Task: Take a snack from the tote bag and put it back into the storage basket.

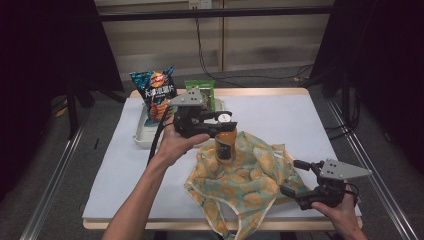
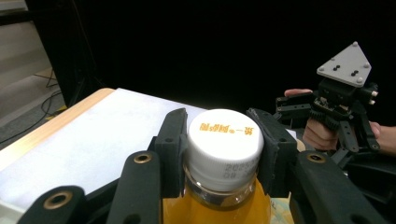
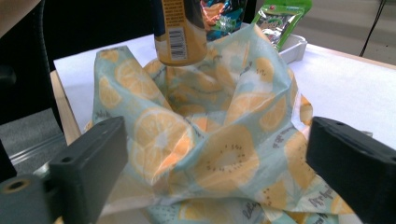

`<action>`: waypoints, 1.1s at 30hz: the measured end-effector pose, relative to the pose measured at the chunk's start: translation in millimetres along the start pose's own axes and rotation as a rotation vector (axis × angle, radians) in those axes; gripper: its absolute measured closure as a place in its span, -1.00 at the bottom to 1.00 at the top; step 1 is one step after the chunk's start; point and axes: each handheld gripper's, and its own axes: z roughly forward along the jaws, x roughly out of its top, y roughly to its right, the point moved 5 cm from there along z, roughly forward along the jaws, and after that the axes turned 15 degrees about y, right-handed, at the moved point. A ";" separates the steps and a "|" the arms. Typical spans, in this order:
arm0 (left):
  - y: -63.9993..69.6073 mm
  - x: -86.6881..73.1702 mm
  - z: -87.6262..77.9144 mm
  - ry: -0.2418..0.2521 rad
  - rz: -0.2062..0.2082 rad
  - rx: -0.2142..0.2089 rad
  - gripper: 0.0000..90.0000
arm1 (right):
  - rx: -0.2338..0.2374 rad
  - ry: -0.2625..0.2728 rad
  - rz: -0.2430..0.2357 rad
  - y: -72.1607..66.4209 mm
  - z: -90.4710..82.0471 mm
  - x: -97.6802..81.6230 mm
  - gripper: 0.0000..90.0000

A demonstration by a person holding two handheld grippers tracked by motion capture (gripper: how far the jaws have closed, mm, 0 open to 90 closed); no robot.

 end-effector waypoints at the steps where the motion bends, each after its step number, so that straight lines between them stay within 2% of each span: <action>1: -0.9 1.7 -1.3 0.002 0.000 0.001 0.31 | -0.004 0.001 0.002 0.1 -0.2 0.4 -0.94; 5: -6.5 8.5 -6.8 0.003 0.003 0.017 0.31 | 0.003 0.009 0.002 -0.7 0.0 1.4 -0.94; 7: -13.1 10.4 -10.5 0.012 -0.011 0.039 0.31 | 0.005 0.017 0.009 -1.1 -0.4 2.7 -0.96; 9: -16.7 11.8 -14.6 0.011 0.004 0.061 0.31 | 0.018 0.018 0.014 -1.2 -0.9 3.3 -0.97; 11: -19.6 13.5 -18.8 0.013 -0.003 0.071 0.31 | 0.004 0.027 -0.002 -0.9 -1.4 4.0 -0.97; 13: -22.9 16.1 -22.5 0.012 -0.005 0.080 0.31 | 0.011 0.033 0.011 -0.4 -1.3 4.0 -0.98; 17: -28.9 22.1 -30.2 0.012 0.001 0.106 0.31 | 0.004 0.037 0.004 0.4 -1.9 4.5 -0.98; 21: -39.2 26.6 -42.4 0.010 0.003 0.147 0.31 | 0.015 0.044 -0.007 -0.3 -2.7 5.1 -1.00; 26: -51.5 26.9 -55.0 0.003 0.003 0.208 0.31 | 0.004 0.049 -0.009 0.2 -1.9 5.0 -1.00; 33: -64.3 24.9 -71.6 -0.002 0.007 0.272 0.31 | -0.010 0.052 -0.014 0.2 -1.1 4.3 -1.00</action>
